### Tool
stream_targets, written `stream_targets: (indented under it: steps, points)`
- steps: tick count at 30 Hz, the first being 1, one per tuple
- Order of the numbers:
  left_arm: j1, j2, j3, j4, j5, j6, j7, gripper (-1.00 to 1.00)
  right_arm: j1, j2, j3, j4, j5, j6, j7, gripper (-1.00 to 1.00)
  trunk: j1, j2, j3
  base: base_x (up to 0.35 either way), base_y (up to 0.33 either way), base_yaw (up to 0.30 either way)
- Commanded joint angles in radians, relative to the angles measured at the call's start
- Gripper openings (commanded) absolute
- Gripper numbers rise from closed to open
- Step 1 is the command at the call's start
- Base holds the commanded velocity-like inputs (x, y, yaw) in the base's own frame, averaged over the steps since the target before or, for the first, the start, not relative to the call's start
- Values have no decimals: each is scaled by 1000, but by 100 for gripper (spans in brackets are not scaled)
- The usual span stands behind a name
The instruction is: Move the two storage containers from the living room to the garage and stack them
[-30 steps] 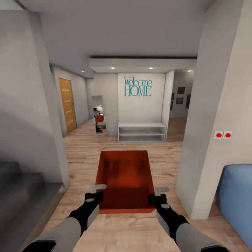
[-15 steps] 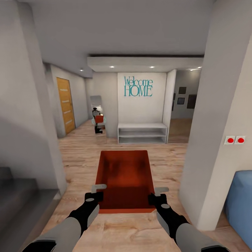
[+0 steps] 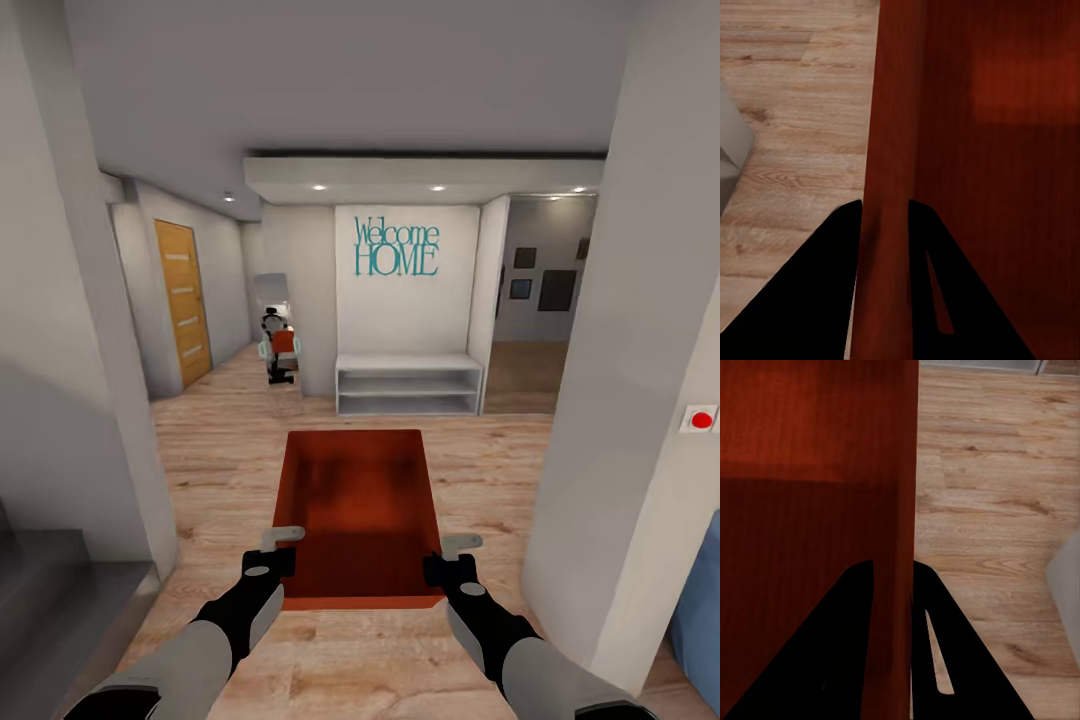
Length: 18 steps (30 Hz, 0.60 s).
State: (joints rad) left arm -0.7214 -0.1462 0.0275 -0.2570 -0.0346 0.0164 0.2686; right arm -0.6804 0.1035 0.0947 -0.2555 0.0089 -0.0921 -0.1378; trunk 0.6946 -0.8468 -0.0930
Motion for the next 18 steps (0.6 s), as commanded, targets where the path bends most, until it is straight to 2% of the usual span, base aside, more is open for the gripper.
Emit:
stream_targets:
  steps: [1,18]
  points:
    - [-1,7,42,-10,-25,-26,14,-100,-1,-1,-17,3,-6,-2,-6,-100,1,-1,-2,323,0,0]
    - [-1,9,40,-7,-25,-26,14,-100,-1,-1,-16,3,-6,-2,-6,-100,1,-1,-2,323,0,0]
